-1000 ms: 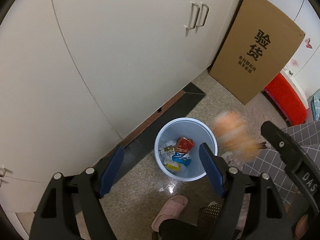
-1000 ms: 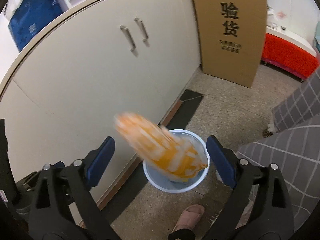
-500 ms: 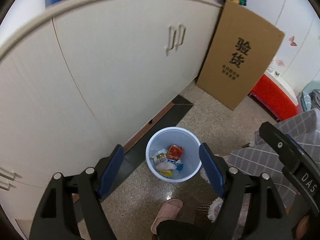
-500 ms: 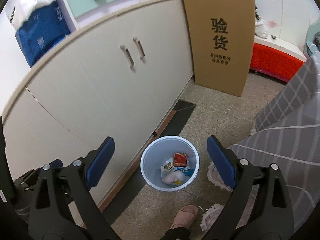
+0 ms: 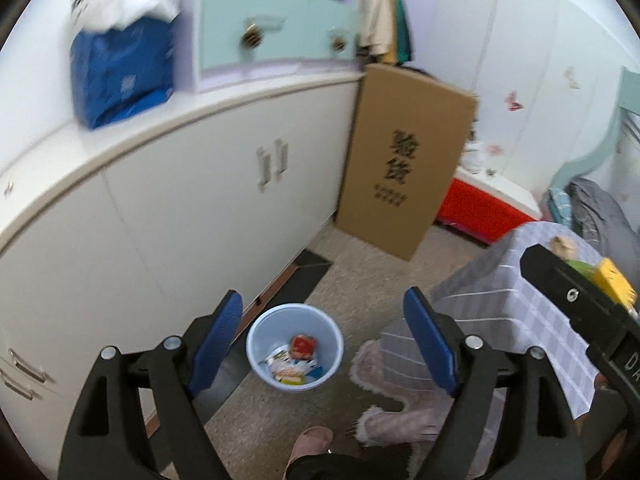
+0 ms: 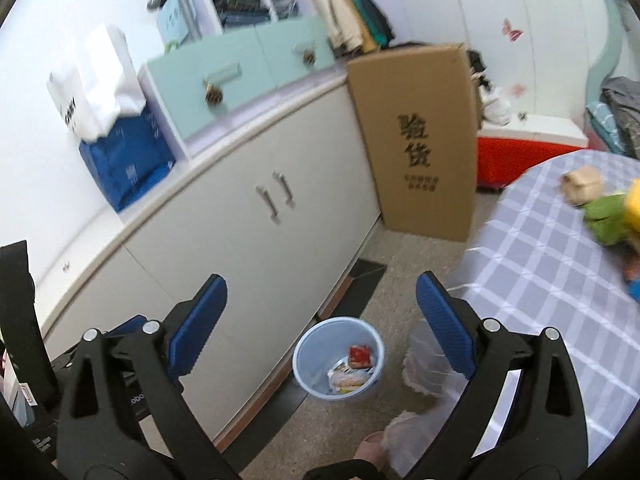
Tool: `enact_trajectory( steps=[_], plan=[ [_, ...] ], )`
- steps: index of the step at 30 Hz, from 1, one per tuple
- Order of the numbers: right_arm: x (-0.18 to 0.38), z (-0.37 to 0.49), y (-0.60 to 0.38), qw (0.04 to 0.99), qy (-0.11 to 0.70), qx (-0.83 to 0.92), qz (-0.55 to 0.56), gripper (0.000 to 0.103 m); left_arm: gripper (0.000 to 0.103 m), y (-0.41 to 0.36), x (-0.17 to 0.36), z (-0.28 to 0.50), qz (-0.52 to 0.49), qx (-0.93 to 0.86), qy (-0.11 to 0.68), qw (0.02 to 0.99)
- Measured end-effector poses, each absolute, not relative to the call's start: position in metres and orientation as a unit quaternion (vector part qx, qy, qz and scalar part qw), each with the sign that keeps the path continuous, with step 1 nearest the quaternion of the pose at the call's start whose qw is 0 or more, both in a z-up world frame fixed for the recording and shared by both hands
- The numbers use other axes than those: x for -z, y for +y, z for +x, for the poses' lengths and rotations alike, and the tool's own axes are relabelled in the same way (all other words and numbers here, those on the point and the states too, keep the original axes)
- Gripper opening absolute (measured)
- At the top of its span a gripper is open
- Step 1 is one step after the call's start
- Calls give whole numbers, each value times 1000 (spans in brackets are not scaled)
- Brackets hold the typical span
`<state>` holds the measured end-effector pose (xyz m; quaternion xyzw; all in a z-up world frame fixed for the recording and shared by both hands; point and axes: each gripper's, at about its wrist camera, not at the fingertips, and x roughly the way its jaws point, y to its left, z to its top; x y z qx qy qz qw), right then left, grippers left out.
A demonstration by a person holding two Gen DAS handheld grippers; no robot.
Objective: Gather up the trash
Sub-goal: 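Move both open tools back over the table toward the trash, then grasp the yellow cloth bag with the left tool while the right grasps the blue-white box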
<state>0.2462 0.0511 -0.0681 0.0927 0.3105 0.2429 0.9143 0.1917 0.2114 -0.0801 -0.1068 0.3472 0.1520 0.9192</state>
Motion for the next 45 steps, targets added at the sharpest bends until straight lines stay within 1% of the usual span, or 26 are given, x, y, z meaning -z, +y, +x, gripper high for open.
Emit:
enact_trajectory(
  steps=[6, 10, 15, 22, 28, 36, 38, 39, 40, 42, 43, 45],
  plan=[
    [53, 226, -32, 937, 283, -181, 100, 94, 83, 124, 56, 197, -62, -97, 338, 934],
    [54, 217, -87, 947, 272, -129, 109, 94, 83, 61, 51, 207, -27, -46, 346, 937],
    [58, 205, -169, 951, 263, -61, 152, 95, 84, -23, 55, 224, -2, 25, 367, 930],
    [75, 196, -253, 948, 259, -1, 188, 95, 84, -111, 70, 244, 44, 71, 377, 922],
    [95, 202, -297, 937, 273, 23, 219, 95, 84, -150, 83, 268, 75, 49, 379, 921],
    [110, 219, -320, 928, 292, 16, 229, 95, 83, -169, 91, 297, 115, -12, 365, 924],
    [113, 228, -319, 926, 301, 10, 227, 95, 73, -171, 91, 303, 116, -13, 361, 925],
    [115, 232, -318, 925, 307, 7, 223, 95, 58, -170, 93, 307, 112, -9, 371, 922],
    [117, 236, -316, 924, 313, 4, 221, 95, 38, -169, 94, 309, 107, -5, 377, 920],
    [119, 241, -314, 921, 322, -3, 219, 95, 21, -161, 95, 312, 81, 6, 388, 918],
    [120, 243, -313, 920, 325, -7, 218, 95, 13, -159, 93, 311, 76, 4, 382, 921],
    [121, 244, -309, 920, 329, -11, 212, 95, 10, -145, 87, 306, 65, 2, 365, 929]
  ],
)
